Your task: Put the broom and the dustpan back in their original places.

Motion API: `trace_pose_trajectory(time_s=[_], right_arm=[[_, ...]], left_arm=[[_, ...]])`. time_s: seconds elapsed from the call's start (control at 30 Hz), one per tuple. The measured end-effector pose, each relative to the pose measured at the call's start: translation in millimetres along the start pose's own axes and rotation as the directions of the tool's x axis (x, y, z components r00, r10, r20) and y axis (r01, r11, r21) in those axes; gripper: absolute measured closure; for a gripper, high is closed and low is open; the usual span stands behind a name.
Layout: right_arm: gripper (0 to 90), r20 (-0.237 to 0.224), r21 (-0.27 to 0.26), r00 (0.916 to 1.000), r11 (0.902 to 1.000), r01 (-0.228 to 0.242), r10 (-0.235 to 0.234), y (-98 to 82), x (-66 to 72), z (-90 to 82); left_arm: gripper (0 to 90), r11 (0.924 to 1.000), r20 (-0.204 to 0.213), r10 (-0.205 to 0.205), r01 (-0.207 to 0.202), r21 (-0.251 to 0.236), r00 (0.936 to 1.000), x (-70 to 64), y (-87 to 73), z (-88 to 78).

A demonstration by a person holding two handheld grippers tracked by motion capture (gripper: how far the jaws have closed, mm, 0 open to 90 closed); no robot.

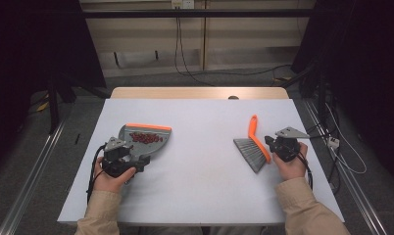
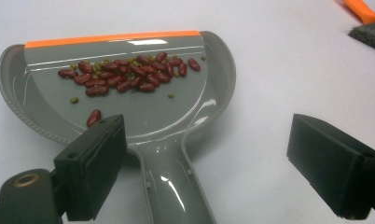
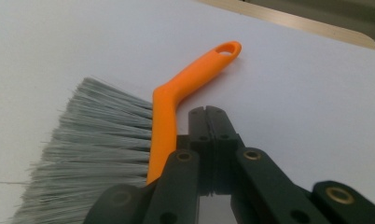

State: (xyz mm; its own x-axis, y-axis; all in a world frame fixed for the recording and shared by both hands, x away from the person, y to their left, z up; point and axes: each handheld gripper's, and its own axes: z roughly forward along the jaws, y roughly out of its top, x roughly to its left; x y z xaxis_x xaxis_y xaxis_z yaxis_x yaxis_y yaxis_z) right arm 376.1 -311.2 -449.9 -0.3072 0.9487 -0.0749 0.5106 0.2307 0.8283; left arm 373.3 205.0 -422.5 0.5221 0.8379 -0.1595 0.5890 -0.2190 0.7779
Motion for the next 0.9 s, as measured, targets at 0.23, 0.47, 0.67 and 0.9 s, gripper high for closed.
trace_pose_trajectory(time_s=[0.23, 0.47, 0.67, 0.9], right_arm=[[90.0, -0.001, 0.054, 0.9995, 0.998, 0.031, -0.031, -4.3, 5.2, 3.5], [90.0, -0.018, 0.093, 0.9997, 0.9956, 0.016, -0.015, -14.3, 8.7, -0.7], [90.0, -0.073, 0.079, 0.9973, 0.9968, 0.015, -0.009, -12.2, 22.4, -7.6], [66.4, -0.085, -0.03, 0.9963, 0.9994, -0.014, 0.012, -8.9, 31.4, -26.0]], left_arm=[[12.1, 1.0, 0.001, 0.005, -0.005, -0.002, 1.0, 0.5, 0.1, -0.6], [12.0, 1.0, 0.007, 0.007, -0.007, -0.004, 1.0, 0.3, -0.5, -2.5], [11.9, 1.0, 0.014, 0.008, -0.008, 0.006, 0.9999, -0.8, -5.3, -3.0], [10.2, 0.9985, 0.053, 0.017, -0.014, -0.053, 0.9984, -1.8, -6.5, -10.0]])
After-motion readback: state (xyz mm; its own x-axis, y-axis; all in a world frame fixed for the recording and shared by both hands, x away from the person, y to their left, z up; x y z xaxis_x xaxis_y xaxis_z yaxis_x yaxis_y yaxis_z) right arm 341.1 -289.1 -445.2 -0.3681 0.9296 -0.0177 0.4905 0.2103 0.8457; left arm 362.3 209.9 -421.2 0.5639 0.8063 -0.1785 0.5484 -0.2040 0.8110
